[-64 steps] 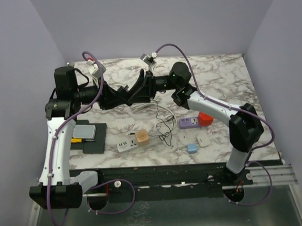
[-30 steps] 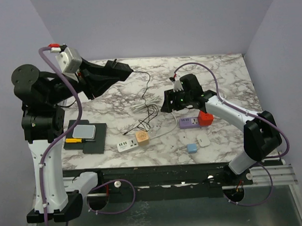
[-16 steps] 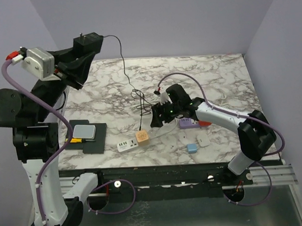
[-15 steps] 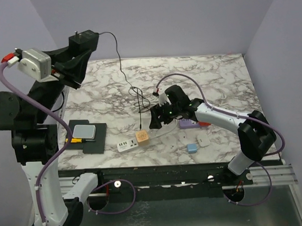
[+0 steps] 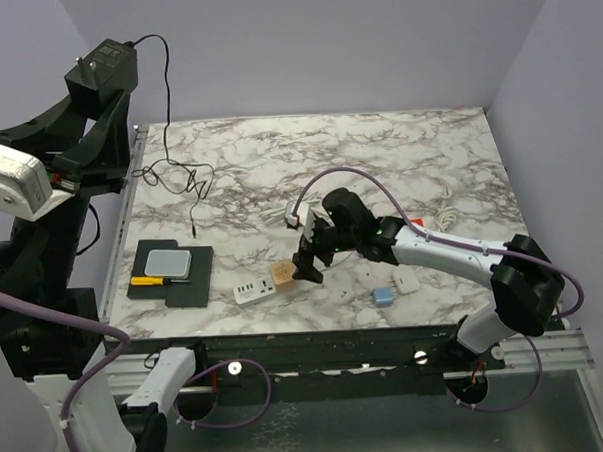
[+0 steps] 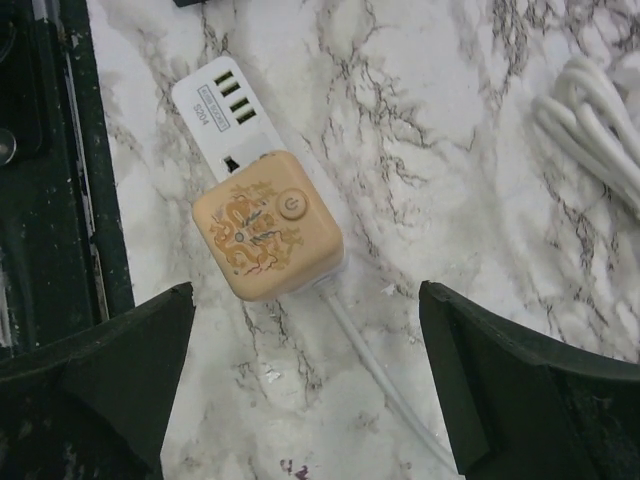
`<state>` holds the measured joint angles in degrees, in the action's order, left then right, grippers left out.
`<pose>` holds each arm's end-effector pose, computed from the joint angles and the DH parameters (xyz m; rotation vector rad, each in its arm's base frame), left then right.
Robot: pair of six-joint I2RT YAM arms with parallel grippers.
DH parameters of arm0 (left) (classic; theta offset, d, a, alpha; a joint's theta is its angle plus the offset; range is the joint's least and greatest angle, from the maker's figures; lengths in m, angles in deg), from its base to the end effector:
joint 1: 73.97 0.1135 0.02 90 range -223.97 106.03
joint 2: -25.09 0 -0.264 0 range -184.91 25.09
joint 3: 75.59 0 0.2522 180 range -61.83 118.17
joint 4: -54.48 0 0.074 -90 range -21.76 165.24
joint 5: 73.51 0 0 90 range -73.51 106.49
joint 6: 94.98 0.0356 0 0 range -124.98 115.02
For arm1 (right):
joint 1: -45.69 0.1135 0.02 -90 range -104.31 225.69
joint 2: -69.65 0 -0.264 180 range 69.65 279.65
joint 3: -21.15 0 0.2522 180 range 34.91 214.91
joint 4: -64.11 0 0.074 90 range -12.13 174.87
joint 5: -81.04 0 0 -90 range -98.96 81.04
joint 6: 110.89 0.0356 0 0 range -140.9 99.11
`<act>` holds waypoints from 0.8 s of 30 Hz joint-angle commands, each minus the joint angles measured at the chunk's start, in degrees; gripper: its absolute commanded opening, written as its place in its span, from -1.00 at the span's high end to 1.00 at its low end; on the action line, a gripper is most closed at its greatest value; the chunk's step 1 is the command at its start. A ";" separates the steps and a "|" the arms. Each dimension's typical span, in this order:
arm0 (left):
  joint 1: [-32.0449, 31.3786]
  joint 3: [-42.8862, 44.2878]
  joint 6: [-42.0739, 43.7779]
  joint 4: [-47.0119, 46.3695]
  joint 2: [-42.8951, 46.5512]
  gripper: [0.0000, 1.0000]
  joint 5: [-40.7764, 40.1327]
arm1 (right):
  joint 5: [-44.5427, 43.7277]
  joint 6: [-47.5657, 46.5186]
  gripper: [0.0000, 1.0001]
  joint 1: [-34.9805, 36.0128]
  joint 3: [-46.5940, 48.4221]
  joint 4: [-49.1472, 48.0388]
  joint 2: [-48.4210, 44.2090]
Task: Insert the plug
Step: Move the socket to the center of the board.
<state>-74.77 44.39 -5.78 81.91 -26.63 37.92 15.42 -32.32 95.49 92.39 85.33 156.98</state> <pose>0.0307 -0.0134 0.6250 0.3508 0.8482 -0.1864 0.2048 0.2651 0.2428 -1.3660 1.8312 0.8332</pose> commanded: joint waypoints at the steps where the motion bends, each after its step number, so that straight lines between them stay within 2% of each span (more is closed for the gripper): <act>1: 0.27 0.87 -1.18 4.24 -0.52 1.00 1.73 | 4.12 -13.47 -1.00 1.82 1.40 -3.03 2.08; 12: 0.27 -0.04 3.25 14.69 0.60 1.00 3.70 | 10.83 -23.81 -1.00 4.00 7.54 3.37 11.43; 19: 0.27 0.44 3.35 15.75 0.27 1.00 4.13 | 8.46 -24.45 -0.98 4.65 9.32 3.53 16.30; 21: 0.27 0.41 3.48 15.77 0.22 1.00 4.21 | 5.84 -23.12 -0.81 4.76 8.75 1.43 16.78; 24: 0.27 0.31 3.52 15.78 0.14 1.00 4.23 | 0.28 -20.94 -0.37 4.61 8.02 -1.42 17.02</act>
<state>-74.77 43.58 -2.76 98.02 -26.61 41.15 22.11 -55.18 99.75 100.45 87.63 173.20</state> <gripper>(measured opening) 0.362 0.785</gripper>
